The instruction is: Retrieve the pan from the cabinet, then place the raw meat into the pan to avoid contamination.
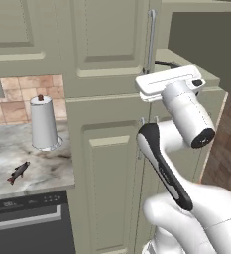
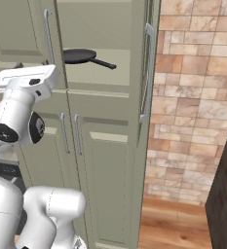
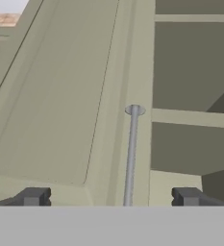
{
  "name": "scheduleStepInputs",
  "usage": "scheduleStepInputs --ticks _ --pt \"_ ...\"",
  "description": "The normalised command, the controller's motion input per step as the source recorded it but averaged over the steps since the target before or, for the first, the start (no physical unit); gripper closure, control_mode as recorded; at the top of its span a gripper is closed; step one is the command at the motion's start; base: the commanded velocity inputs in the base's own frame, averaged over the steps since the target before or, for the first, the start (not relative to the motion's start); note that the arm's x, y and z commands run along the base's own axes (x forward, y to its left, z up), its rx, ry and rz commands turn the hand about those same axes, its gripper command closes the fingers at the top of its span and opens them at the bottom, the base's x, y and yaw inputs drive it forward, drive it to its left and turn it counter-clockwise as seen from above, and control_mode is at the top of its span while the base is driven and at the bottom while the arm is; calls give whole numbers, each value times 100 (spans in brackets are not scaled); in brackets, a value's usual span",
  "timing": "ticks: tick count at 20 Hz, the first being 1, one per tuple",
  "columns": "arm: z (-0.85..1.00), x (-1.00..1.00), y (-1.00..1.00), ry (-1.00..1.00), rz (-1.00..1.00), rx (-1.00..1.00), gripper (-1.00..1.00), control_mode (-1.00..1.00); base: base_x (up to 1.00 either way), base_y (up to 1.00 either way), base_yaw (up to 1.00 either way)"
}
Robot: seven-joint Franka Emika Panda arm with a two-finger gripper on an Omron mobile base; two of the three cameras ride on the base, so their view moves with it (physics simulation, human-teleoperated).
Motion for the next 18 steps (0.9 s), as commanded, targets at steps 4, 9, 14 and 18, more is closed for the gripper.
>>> scheduleStepInputs --ticks 4,9,14,18 --pt "-4 16 0 0 0 0 -100 -100 0 0 0" --pt "-3 15 0 0 0 0 -100 -100 0 0 0" --pt "-2 17 0 0 0 0 -100 -100 0 0 0" --pt "-3 14 0 0 0 0 -100 -100 0 0 0"
